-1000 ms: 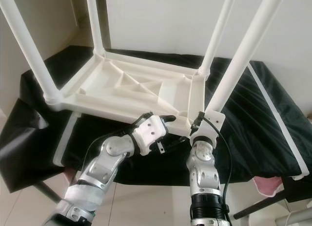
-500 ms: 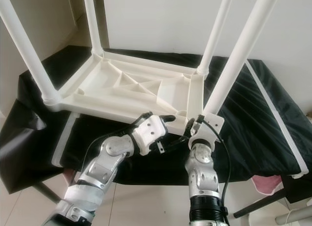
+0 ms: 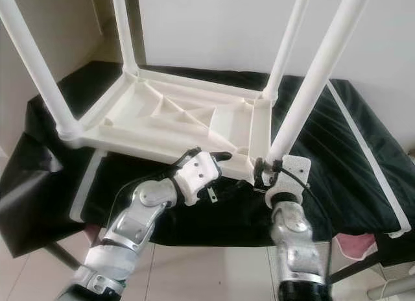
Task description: Building children table
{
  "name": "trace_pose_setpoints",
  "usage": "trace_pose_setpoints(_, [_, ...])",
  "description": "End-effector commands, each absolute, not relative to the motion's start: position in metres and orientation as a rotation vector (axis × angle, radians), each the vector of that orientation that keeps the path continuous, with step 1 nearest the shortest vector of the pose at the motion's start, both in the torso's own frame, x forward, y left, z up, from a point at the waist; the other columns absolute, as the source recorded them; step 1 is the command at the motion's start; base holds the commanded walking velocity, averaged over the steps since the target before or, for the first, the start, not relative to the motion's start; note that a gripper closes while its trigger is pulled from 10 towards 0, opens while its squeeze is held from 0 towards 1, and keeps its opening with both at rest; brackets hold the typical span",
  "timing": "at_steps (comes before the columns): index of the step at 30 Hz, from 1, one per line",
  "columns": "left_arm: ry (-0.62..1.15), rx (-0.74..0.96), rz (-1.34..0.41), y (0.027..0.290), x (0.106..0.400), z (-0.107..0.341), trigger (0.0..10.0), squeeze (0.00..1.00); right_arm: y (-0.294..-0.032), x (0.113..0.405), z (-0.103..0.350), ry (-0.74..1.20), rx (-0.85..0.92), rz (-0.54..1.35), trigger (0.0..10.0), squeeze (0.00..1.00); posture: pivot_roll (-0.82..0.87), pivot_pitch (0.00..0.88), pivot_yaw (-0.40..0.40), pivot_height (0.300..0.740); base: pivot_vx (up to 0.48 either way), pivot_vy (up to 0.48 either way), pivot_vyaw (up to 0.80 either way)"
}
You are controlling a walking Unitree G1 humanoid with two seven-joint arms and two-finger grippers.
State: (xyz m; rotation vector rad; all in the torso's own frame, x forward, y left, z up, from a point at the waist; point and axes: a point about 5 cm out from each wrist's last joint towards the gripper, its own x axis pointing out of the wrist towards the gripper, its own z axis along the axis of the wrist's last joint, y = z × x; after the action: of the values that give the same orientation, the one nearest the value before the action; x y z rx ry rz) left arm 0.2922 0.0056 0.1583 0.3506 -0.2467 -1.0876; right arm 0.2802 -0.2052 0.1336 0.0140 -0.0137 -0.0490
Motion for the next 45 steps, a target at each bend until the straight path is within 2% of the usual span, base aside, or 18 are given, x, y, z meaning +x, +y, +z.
trace_pose_setpoints(1, [-0.278, 0.336, -0.99, 0.006, 0.296, 0.166, 10.0, 0.0, -0.205, 0.28, 0.132, -0.01, 0.033, -0.022, 10.0, 0.0, -0.06, 0.012, -0.042, 0.74, 0.0, 0.0, 0.0])
trace_pose_setpoints(2, [-0.278, 0.336, -0.99, 0.006, 0.296, 0.166, 10.0, 0.0, -0.205, 0.28, 0.132, -0.01, 0.033, -0.022, 10.0, 0.0, -0.06, 0.012, -0.042, 0.74, 0.0, 0.0, 0.0])
trace_pose_setpoints(5, [-0.26, 0.327, -1.06, 0.004, 0.289, 0.162, 10.0, 0.0, -0.215, 0.286, 0.134, 0.023, -0.067, 0.141, 10.0, 0.0, -0.06, 0.001, -0.039, 0.74, 0.0, 0.0, 0.0])
trace_pose_setpoints(10, [-0.249, 0.32, -1.091, 0.003, 0.286, 0.16, 10.0, 0.0, -0.219, 0.29, 0.134, 0.044, -0.108, 0.223, 10.0, 0.0, -0.06, 0.0, -0.037, 0.74, 0.0, 0.0, 0.0])
trace_pose_setpoints(16, [-0.213, 0.344, -1.176, 0.0, 0.278, 0.152, 10.0, 0.0, -0.217, 0.307, 0.131, 0.098, -0.174, 0.421, 10.0, 0.0, -0.05, 0.0, -0.034, 0.74, 0.0, 0.0, 0.0])
trace_pose_setpoints(22, [-0.198, 0.369, -1.197, -0.001, 0.276, 0.148, 10.0, 0.0, -0.218, 0.313, 0.13, 0.107, -0.207, 0.444, 10.0, 0.0, -0.05, 0.0, -0.037, 0.74, 0.0, 0.0, 0.0])
trace_pose_setpoints(23, [-0.196, 0.371, -1.198, -0.001, 0.275, 0.147, 10.0, 0.0, -0.22, 0.313, 0.129, 0.112, -0.209, 0.444, 3.4, 0.0, -0.04, 0.0, -0.039, 0.74, 0.0, 0.0, 0.0])
trace_pose_setpoints(24, [-0.19, 0.376, -1.198, 0.0, 0.274, 0.146, 10.0, 0.0, -0.223, 0.313, 0.128, 0.119, -0.205, 0.446, 0.0, 0.0, -0.04, 0.0, -0.042, 0.74, 0.0, 0.0, 0.0])
trace_pose_setpoints(38, [-0.18, 0.386, -1.2, 0.0, 0.274, 0.145, 10.0, 0.0, -0.235, 0.304, 0.114, 0.155, -0.154, 0.422, 0.0, 0.0, -0.05, 0.0, -0.034, 0.74, 0.0, 0.0, 0.0])
trace_pose_setpoints(39, [-0.181, 0.387, -1.201, 0.0, 0.274, 0.145, 10.0, 0.0, -0.236, 0.303, 0.112, 0.166, -0.126, 0.384, 10.0, 0.0, -0.05, 0.0, -0.034, 0.74, 0.0, 0.0, 0.0])
trace_pose_setpoints(45, [-0.187, 0.38, -1.191, 0.0, 0.274, 0.145, 10.0, 0.0, -0.234, 0.302, 0.108, 0.181, -0.127, 0.295, 10.0, 0.0, -0.06, 0.0, -0.032, 0.74, 0.0, 0.0, 0.0])
